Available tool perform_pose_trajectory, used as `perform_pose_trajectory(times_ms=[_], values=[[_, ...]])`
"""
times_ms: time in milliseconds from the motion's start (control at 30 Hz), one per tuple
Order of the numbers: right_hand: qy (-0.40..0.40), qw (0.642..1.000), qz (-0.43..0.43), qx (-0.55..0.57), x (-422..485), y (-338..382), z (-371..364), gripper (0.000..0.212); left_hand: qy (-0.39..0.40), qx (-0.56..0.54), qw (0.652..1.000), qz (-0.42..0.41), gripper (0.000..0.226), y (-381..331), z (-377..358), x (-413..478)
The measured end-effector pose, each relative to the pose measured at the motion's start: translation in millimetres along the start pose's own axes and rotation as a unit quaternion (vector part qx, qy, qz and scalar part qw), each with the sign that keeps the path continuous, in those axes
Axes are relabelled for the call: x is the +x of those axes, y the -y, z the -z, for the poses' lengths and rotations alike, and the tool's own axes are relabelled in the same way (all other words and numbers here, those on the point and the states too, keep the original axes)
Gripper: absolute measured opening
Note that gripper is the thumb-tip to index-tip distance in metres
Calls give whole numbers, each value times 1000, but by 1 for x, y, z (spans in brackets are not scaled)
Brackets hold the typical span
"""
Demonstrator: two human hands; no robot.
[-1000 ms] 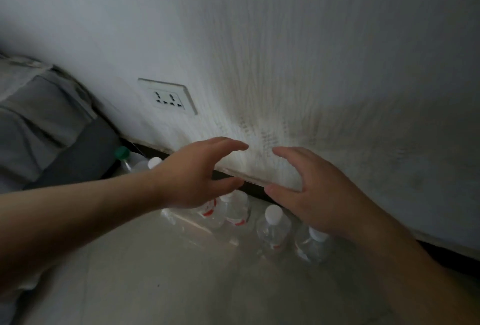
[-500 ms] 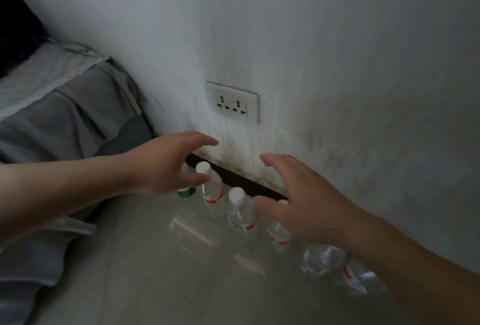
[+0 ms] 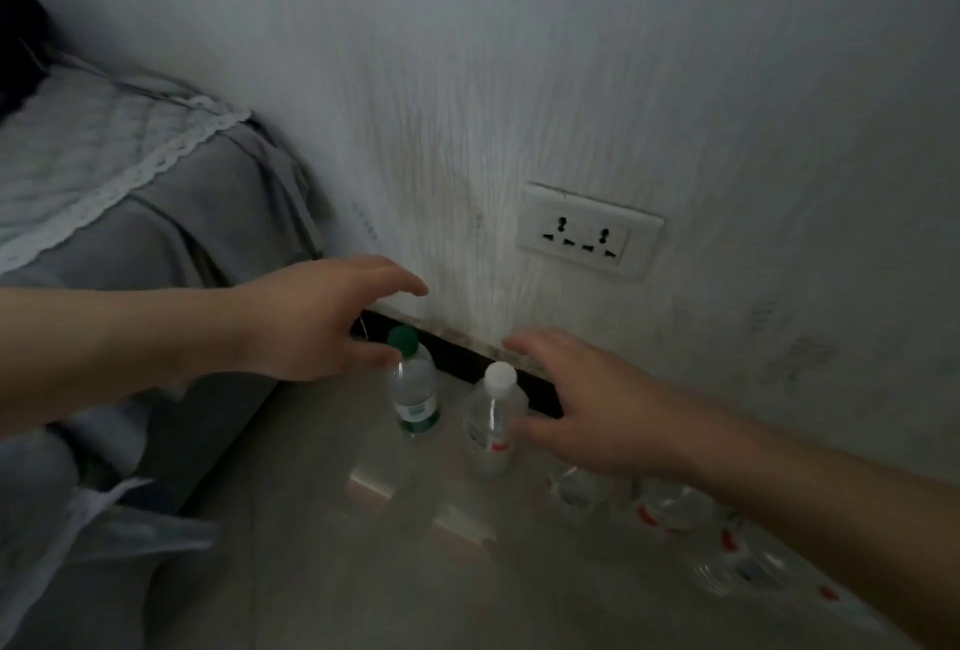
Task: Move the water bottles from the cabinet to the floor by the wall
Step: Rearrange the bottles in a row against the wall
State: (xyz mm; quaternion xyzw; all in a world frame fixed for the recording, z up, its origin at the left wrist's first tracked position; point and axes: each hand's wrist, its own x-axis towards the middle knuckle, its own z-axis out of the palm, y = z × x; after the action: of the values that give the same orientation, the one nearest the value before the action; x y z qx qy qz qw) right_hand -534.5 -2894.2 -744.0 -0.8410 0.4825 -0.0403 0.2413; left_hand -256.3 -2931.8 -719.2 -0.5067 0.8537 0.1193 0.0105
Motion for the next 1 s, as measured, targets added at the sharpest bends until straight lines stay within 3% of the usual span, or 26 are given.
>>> perform_pose_trajectory(times_ms=[200, 400, 800, 1000], values=[[48, 997, -24, -50, 38, 12, 9, 74, 54, 0, 997, -46, 61, 10, -7, 28], [87, 992, -37, -79, 52, 4, 13, 64, 113, 74, 991, 25, 43, 8, -23, 50], [130, 989, 39, -66, 55, -20, -13, 62, 108, 66, 987, 101, 41, -3, -41, 69], [127, 987, 63, -74, 57, -24, -22, 48, 84, 80, 989, 93, 29, -9, -56, 65]])
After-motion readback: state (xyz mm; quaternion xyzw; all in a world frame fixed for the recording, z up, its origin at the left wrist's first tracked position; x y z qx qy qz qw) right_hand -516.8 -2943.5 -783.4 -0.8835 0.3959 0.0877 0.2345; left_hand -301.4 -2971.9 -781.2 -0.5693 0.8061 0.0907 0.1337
